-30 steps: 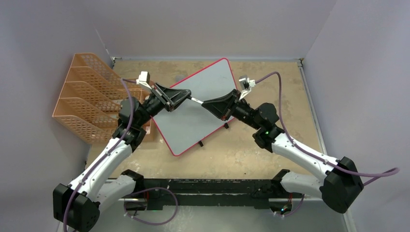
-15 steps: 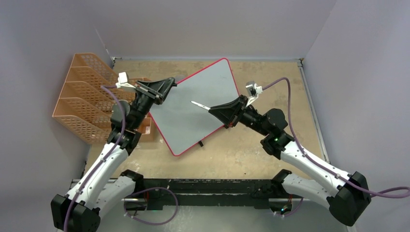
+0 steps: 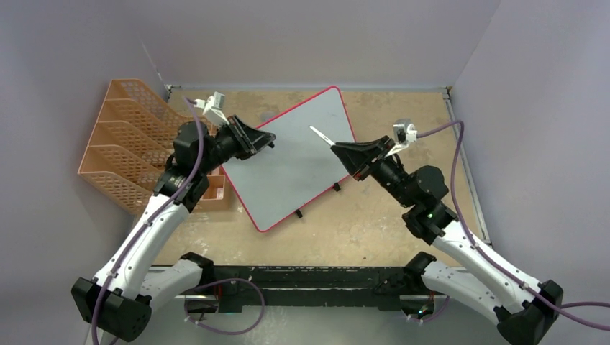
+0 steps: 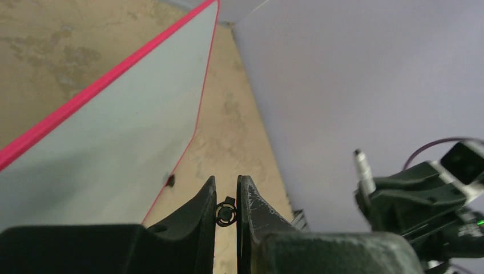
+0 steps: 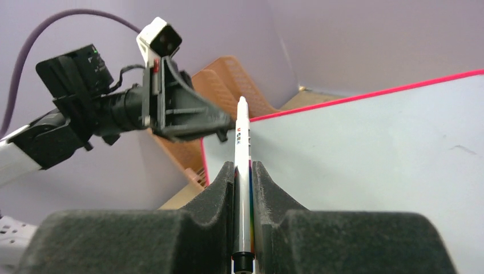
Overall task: Write a sentence on the whiteboard
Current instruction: Place the pen cap at the center of the board.
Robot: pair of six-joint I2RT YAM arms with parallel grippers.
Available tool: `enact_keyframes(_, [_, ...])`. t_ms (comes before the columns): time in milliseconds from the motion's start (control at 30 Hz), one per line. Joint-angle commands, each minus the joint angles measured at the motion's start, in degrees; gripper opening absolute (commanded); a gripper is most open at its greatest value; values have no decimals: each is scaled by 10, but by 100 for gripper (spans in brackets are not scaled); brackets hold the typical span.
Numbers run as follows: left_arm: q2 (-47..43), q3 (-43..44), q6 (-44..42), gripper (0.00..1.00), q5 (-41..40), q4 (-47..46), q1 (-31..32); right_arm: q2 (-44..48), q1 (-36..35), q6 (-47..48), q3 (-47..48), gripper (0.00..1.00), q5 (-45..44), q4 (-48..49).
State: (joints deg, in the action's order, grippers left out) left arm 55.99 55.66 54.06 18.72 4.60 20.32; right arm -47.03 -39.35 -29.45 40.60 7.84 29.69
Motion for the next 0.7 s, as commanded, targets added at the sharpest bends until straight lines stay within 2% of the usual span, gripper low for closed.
enact_keyframes(0, [24, 52, -158, 0, 37, 144, 31, 29, 2, 54, 30, 0, -84, -30])
enact_keyframes(233, [85, 58, -229, 0, -52, 206, 165, 71, 2, 100, 20, 0, -164, -71])
enact_keyframes(667, [278, 89, -264, 0, -213, 263, 380, 149, 2, 118, -14, 0, -280, -94])
